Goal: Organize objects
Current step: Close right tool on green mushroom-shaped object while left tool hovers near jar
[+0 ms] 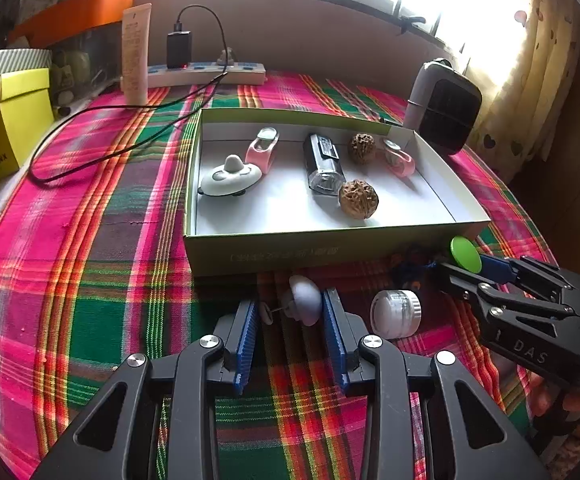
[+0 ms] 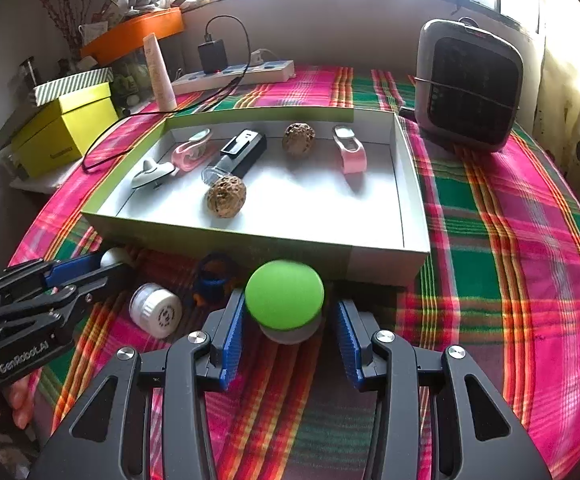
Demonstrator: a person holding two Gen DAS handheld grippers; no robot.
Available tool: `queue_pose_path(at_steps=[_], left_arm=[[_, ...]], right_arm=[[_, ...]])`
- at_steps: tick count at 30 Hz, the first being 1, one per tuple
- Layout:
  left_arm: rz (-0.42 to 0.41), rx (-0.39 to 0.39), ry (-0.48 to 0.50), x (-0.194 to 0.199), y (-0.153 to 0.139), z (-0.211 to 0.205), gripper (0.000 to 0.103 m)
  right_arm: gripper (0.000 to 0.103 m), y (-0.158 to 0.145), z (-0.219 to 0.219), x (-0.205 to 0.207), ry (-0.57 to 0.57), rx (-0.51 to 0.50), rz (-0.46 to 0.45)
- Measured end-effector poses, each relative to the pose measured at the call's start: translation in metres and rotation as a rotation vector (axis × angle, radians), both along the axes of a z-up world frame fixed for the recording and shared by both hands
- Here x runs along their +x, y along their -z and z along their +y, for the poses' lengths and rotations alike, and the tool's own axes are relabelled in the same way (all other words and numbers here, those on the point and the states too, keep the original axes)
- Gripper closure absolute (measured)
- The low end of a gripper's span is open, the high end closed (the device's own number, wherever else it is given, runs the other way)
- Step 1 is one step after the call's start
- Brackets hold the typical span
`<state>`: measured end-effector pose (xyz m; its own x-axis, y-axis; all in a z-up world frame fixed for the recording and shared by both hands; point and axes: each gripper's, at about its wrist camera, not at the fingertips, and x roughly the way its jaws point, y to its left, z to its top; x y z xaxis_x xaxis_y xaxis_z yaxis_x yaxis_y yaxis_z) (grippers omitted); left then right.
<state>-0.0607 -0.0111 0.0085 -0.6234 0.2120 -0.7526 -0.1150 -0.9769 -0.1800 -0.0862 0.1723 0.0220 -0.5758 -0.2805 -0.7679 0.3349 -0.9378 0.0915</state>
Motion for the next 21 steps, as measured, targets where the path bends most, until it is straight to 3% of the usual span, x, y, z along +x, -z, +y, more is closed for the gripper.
queue_pose_path(at_steps=[13, 21], left_arm=[[0.0, -0.001, 0.0, 0.0, 0.0, 0.0001, 0.073], [0.0, 0.001, 0.0, -0.0001, 0.0, 0.0, 0.073]], right_arm=[[0.061, -0.0006, 0.0056, -0.0015, 0.009, -0.042, -0.007], [0.07, -0.0014, 0.0043, 0.0005, 0.002, -0.041, -0.001]])
